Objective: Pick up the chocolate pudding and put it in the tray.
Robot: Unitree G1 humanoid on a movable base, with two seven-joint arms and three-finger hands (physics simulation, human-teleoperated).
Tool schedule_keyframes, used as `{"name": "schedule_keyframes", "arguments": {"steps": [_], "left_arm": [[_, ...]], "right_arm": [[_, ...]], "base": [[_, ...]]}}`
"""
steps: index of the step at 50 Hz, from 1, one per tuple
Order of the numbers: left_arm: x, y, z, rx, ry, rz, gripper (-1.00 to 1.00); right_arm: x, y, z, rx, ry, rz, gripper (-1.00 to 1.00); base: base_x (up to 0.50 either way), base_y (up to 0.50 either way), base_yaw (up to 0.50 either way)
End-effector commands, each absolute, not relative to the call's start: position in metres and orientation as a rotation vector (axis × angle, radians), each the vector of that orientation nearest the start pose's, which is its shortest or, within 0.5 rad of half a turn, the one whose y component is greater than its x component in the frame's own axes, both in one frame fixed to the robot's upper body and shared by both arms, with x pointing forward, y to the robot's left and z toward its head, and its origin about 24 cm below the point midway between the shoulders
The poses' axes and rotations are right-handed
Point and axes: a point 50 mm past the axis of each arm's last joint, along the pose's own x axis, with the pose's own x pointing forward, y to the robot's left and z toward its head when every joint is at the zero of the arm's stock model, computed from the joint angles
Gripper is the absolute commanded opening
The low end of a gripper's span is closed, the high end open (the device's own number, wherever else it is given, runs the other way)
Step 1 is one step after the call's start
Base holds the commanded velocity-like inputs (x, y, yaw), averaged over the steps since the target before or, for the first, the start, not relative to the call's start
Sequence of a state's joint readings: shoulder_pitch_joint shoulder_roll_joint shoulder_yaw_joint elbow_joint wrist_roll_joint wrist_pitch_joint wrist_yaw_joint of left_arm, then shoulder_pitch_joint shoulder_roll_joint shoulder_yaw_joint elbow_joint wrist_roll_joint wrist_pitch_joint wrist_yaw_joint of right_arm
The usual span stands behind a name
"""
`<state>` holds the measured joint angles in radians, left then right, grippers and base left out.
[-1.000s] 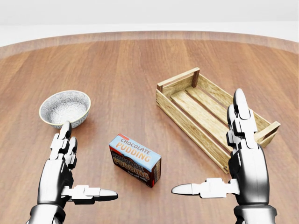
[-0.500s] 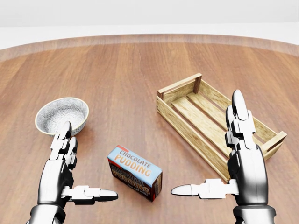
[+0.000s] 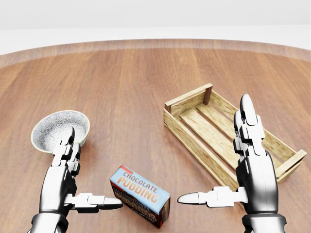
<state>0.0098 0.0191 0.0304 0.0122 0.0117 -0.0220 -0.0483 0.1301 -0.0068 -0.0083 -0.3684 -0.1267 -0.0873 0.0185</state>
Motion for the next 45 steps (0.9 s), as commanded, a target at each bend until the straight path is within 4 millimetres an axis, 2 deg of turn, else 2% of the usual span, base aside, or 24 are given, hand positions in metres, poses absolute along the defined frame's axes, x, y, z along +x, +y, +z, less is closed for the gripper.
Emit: {"name": "schedule_keyframes", "arguments": {"steps": [1, 13, 45], "left_arm": [[0.2514, 0.1582, 0.0387, 0.030, 0.000, -0.016, 1.00], [0.2519, 0.1583, 0.0397, 0.027, 0.001, -0.015, 1.00], [0.2498, 0.1576, 0.0391, 0.035, -0.013, -0.022, 1.00]], "right_arm": [[0.2218, -0.1572, 0.1060, -0.146, -0.329, -0.032, 1.00], [0.2233, -0.1577, 0.1056, -0.142, -0.327, -0.033, 1.00], [0.2256, -0.1518, 0.0976, -0.106, -0.295, -0.013, 1.00]], "base": [[0.14, 0.00, 0.00], [0.14, 0.00, 0.00], [0.00, 0.00, 0.00]]}}
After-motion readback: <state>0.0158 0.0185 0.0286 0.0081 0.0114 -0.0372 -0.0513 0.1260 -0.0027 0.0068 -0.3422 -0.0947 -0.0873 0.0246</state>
